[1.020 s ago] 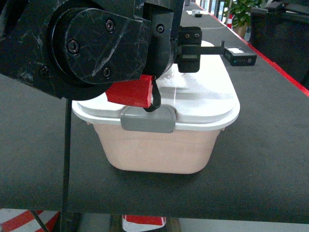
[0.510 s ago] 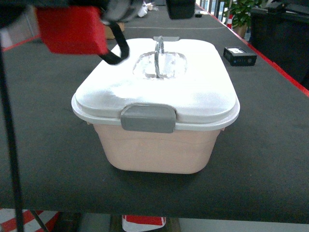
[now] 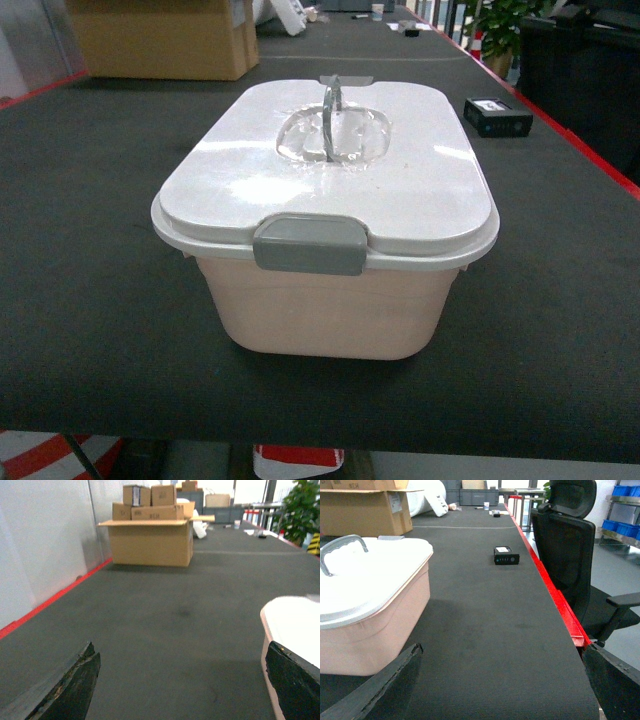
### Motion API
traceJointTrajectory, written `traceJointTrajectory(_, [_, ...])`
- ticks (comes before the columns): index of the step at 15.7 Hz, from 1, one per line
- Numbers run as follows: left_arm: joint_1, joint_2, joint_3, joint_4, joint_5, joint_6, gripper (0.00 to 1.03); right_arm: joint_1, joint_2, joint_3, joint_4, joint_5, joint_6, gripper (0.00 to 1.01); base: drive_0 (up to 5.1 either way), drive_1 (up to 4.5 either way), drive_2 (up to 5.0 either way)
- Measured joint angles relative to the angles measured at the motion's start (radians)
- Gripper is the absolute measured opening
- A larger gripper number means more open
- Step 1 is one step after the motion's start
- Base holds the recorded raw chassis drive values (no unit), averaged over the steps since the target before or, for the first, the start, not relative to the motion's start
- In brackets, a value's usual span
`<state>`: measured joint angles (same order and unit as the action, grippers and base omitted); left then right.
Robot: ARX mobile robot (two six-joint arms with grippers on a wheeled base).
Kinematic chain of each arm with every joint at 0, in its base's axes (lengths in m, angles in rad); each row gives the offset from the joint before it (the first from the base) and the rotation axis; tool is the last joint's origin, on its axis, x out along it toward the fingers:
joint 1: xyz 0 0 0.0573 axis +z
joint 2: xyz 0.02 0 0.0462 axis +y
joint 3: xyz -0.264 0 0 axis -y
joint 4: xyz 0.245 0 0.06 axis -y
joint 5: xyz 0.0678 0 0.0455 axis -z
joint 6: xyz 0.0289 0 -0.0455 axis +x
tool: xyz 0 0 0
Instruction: Pick capacitor and pack into box
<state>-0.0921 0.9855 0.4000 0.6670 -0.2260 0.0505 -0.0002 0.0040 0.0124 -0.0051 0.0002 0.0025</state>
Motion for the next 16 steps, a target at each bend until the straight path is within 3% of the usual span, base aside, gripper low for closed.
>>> traceJointTrajectory(1, [0.023,-0.088,-0.099,-0.034,0.026,0.016,0.98,0.000,0.000,0.000,0.000,0.000,0.000,0.98,0.0,0.00,0.0])
traceJointTrajectory(3, [0.053,-0.249,-0.233,-0.137,0.045,-0.006,0.98,0.000,0.000,0.000,0.000,0.000,0.000,0.98,0.0,0.00,0.0])
traceJointTrajectory(5, [0.053,-0.294,-0.262,-0.151,0.048,-0.043,0.98,0.000,0.000,0.000,0.000,0.000,0.000,0.98,0.0,0.00,0.0])
traceJointTrajectory(8, [0.054,-0.292,-0.262,-0.150,0.060,-0.048,0.97,0.000,0.000,0.000,0.000,0.000,0.000,0.98,0.0,0.00,0.0])
traceJointTrajectory(9, [0.089,-0.309,-0.275,-0.118,0.167,-0.047,0.86,0.000,0.000,0.000,0.000,0.000,0.000,0.98,0.0,0.00,0.0])
traceJointTrajectory(10, [0.093,-0.346,-0.294,-0.133,0.211,-0.048,0.73,0.000,0.000,0.000,0.000,0.000,0.000,0.98,0.0,0.00,0.0])
traceJointTrajectory(15, [0.091,-0.523,-0.357,-0.252,0.225,-0.048,0.08,0.000,0.000,0.000,0.000,0.000,0.000,0.98,0.0,0.00,0.0])
traceJointTrajectory(16, [0.091,-0.528,-0.357,-0.254,0.225,-0.048,0.07,0.000,0.000,0.000,0.000,0.000,0.000,0.98,0.0,0.00,0.0])
